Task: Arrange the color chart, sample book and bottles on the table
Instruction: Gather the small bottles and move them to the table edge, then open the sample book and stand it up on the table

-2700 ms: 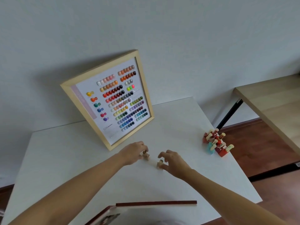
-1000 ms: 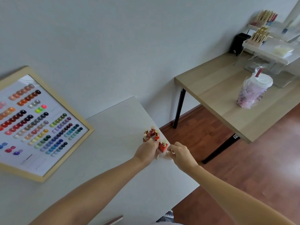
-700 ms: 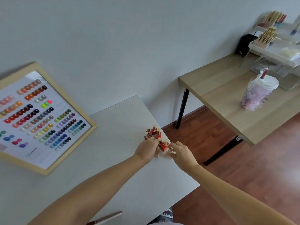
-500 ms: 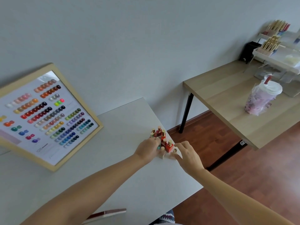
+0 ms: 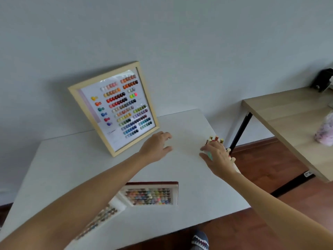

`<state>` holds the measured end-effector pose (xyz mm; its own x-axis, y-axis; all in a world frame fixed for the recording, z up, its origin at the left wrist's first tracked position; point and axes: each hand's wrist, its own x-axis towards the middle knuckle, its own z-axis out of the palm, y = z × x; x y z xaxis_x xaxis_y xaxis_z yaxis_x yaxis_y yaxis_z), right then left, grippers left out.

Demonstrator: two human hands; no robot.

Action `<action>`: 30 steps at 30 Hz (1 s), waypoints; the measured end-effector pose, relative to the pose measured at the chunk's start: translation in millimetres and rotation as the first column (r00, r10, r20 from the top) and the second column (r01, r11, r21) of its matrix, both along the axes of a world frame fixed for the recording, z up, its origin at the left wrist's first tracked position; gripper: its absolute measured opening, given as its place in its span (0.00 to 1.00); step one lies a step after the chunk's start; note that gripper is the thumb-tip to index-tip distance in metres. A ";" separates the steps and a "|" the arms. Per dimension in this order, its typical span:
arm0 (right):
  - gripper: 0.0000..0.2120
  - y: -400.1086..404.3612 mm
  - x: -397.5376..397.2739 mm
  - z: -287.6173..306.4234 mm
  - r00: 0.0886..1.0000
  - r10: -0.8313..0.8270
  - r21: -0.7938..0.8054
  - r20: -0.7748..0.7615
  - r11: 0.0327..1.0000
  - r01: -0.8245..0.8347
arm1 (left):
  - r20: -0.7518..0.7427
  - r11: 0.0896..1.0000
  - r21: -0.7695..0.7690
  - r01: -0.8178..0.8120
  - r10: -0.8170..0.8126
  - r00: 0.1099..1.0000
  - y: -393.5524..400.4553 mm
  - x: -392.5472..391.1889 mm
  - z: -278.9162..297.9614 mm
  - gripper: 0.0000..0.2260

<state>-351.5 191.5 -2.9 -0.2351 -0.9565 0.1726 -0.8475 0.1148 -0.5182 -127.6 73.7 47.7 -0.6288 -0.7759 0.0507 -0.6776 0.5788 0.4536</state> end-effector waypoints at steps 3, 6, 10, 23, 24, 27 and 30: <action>0.07 -3.5 40.7 25.2 0.989 0.147 0.011 0.020 0.989 -0.147 | -0.043 0.996 0.059 -0.071 0.074 0.996 9.1 61.2 10.8 0.20; 0.08 -3.2 80.5 51.8 0.966 0.257 -0.026 0.036 0.966 -0.256 | -0.083 0.986 0.110 -0.124 0.134 0.988 22.2 120.8 18.0 0.18; 0.19 4.4 126.4 76.6 0.919 0.391 0.092 0.054 0.914 -0.395 | -0.074 0.967 0.194 -0.169 0.186 0.980 48.3 191.1 21.5 0.16; 0.07 19.2 185.5 64.2 0.814 0.552 0.339 -0.178 0.811 -0.476 | 0.189 0.948 0.209 -0.238 0.200 0.961 114.1 283.8 9.8 0.07; 0.07 17.1 185.7 63.7 0.805 0.563 0.344 -0.189 0.806 -0.483 | 0.202 0.949 0.190 -0.252 0.213 0.956 115.3 284.7 8.1 0.06; 0.08 6.4 186.2 64.3 0.779 0.596 0.347 -0.196 0.785 -0.513 | 0.211 0.952 0.138 -0.275 0.243 0.947 116.7 284.9 4.1 0.07; 0.08 -11.1 191.0 65.1 0.761 0.621 0.330 -0.188 0.769 -0.547 | 0.191 0.945 0.117 -0.304 0.279 0.941 116.3 288.9 4.5 0.07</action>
